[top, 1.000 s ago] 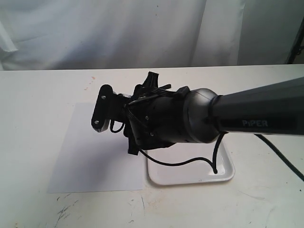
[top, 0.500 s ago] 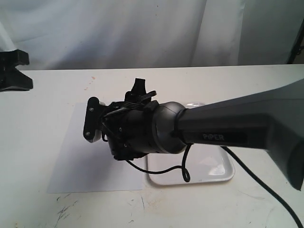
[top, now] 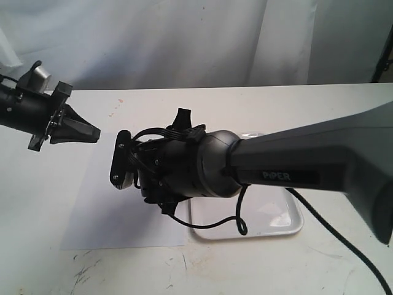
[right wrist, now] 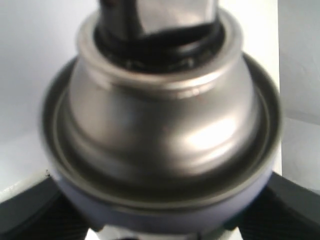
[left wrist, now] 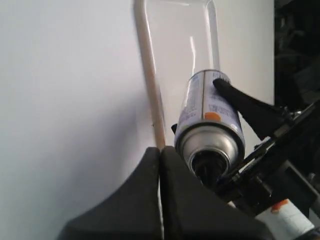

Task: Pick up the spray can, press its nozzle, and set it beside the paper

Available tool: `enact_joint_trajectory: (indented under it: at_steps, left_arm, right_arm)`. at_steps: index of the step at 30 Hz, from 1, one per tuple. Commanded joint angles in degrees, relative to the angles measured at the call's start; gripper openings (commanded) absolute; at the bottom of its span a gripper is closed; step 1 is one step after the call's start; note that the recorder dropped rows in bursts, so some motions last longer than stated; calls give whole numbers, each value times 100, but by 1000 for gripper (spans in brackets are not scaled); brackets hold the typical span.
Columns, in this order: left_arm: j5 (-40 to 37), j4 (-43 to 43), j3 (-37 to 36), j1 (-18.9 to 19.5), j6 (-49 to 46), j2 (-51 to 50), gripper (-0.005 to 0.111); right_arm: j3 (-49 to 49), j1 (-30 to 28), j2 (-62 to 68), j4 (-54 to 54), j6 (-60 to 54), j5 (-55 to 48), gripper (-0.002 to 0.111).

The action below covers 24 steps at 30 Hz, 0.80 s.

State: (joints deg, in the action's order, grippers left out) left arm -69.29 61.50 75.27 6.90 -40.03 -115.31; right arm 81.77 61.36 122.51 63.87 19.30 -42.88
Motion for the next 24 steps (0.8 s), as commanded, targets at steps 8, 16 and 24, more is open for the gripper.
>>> enact_joint_trajectory:
  at_steps: [8, 16, 24]
  left_arm:
    - [-68, 478, 39, -7, -413, -494, 0]
    - [-68, 389, 39, -481, -502, -494, 0]
    - [-68, 374, 39, -483, -502, -494, 0]
  right_arm:
    - [76, -110, -56, -173, -34, 374, 0]
    - [76, -218, -30, -160, -115, 316, 0]
    - [76, -332, -22, -911, -950, 212, 0]
